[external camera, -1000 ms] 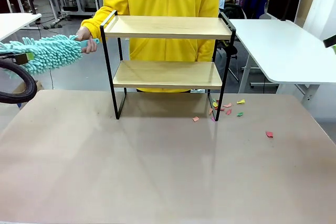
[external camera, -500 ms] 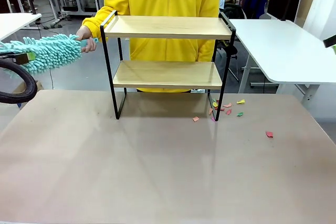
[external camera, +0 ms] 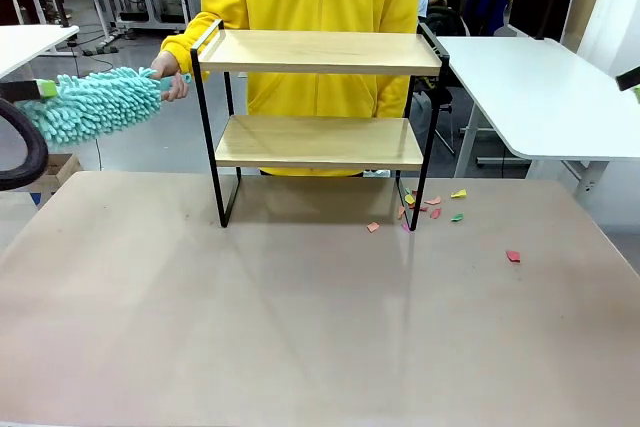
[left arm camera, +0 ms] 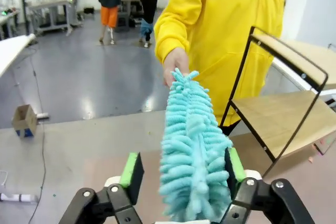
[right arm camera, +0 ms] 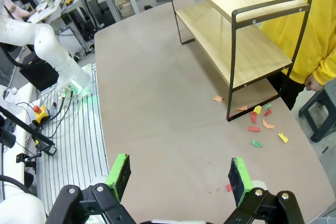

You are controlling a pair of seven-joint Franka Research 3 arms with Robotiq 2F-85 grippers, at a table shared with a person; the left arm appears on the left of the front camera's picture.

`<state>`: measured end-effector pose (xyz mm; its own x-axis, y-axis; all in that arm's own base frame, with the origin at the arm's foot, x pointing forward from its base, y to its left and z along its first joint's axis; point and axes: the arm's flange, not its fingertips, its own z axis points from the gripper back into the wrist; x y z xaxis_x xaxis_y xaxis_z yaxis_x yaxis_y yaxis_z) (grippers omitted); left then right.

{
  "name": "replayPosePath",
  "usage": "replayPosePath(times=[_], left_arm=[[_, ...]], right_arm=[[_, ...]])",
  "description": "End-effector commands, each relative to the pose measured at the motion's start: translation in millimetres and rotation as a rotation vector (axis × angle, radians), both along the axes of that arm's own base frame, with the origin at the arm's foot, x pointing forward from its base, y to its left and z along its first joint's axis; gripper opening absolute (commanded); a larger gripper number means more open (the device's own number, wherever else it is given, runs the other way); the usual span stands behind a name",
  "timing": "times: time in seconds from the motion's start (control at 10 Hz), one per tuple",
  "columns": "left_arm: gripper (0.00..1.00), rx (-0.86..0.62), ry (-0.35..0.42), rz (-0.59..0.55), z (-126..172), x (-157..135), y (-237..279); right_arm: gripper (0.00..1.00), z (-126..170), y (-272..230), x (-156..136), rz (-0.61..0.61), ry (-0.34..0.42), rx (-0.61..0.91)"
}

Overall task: Clean the shelf.
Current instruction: Hand the Duster back to the human.

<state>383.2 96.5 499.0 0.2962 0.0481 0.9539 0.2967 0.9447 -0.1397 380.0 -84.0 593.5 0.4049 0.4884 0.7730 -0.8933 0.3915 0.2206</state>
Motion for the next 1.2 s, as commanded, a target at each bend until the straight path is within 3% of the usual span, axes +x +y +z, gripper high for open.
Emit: replayPosePath(times=[0.0, 0.2, 0.4, 0.7, 1.1], left_arm=[[1.00, -0.088, 0.016, -0.010, 45.5, -12.9, 23.2], [1.00, -0.234, 0.017, 0.035, 88.3, -16.2, 56.1], [1.00, -0.313, -0.033, 0.108, 113.9, -22.2, 92.2], [1.00, -0.340, -0.024, 0.170, 114.8, -21.4, 115.4], [1.00, -0.330, -0.047, 0.151, 121.7, -31.2, 112.5]], right_arm=[[1.00, 1.5, 0.2, -0.4, -0.002, 0.001, 0.006], [1.00, 1.5, 0.2, -0.4, -0.002, 0.001, 0.006], [1.00, 1.5, 0.2, -0.4, -0.002, 0.001, 0.006], [1.00, 1.5, 0.2, -0.4, -0.002, 0.001, 0.006], [1.00, 1.5, 0.2, -0.4, -0.002, 0.001, 0.006]])
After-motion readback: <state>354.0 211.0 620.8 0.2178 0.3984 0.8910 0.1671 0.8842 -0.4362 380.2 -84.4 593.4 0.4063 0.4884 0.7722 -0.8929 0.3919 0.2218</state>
